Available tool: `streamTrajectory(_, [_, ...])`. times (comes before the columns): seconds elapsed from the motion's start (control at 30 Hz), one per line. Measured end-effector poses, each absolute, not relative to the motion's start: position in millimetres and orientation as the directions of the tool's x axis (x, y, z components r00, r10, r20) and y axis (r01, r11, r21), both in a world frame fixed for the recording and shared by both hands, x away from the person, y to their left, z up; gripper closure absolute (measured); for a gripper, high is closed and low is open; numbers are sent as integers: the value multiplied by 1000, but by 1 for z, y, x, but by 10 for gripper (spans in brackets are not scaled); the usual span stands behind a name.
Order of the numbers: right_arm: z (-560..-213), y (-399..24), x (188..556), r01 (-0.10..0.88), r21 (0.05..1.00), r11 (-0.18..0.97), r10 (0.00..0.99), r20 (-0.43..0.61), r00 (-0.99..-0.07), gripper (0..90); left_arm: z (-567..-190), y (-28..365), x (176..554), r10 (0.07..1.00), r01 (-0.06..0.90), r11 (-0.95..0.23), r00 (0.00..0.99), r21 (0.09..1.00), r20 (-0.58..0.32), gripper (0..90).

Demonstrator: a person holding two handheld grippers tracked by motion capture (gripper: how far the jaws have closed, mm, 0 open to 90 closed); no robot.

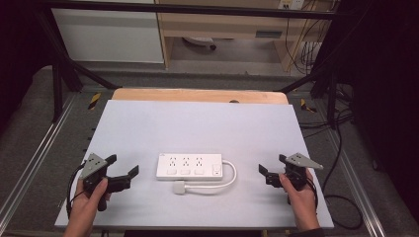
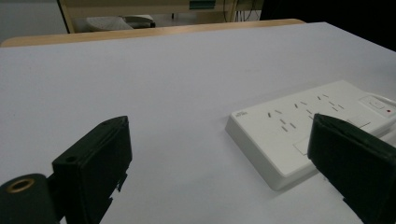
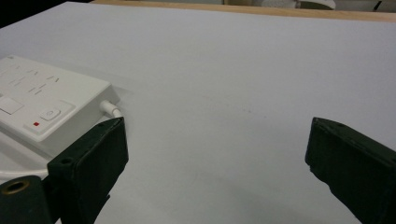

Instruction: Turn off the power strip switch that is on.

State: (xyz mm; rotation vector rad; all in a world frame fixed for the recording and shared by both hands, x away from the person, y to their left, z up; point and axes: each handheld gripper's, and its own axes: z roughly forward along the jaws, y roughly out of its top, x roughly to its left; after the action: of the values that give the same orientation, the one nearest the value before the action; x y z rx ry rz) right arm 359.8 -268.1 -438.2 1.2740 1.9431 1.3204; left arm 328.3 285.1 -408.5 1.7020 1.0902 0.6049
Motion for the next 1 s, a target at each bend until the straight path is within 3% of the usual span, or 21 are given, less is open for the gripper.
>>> streamTrajectory(0.47, [-428, -263, 353, 364, 926, 101, 883, 85, -461, 59, -408, 285, 328, 878, 380, -117, 471, 918, -83, 63])
streamTrajectory(1.0, [-392, -234, 360, 307, 946, 107, 845, 76, -529, 25, -409, 284, 328, 874, 381, -115, 477, 918, -88, 55])
